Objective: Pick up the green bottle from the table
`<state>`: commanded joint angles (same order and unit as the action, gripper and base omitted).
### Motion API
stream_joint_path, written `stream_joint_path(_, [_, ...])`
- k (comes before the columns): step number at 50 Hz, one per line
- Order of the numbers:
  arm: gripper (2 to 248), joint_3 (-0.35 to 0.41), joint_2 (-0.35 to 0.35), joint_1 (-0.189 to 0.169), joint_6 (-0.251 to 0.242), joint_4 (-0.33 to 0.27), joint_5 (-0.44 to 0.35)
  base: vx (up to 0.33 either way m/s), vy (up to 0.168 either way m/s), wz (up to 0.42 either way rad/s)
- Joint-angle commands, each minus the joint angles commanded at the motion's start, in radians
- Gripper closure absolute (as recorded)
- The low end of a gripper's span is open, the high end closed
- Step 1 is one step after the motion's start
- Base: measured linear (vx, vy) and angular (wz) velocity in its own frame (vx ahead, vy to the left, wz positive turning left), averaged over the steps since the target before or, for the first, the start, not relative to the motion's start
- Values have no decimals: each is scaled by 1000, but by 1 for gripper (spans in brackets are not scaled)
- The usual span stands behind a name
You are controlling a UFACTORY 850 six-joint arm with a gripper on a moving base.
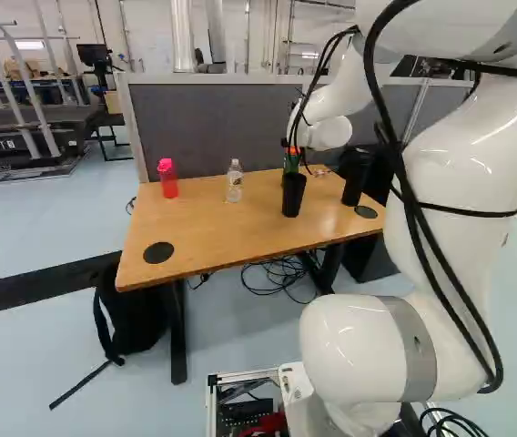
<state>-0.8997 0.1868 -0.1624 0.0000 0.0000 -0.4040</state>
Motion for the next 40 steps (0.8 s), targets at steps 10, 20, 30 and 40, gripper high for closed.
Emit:
stream_joint_path(10, [3,-54,28,7,0,0,97,0,0,0])
stream_joint_path(20, [3,-108,54,14,0,0,195,0,0,0])
stream_joint_path(30, [3,-162,82,20,0,0,294,0,0,0])
stream_joint_path(40, [3,-218,124,21,0,0,364,0,0,0])
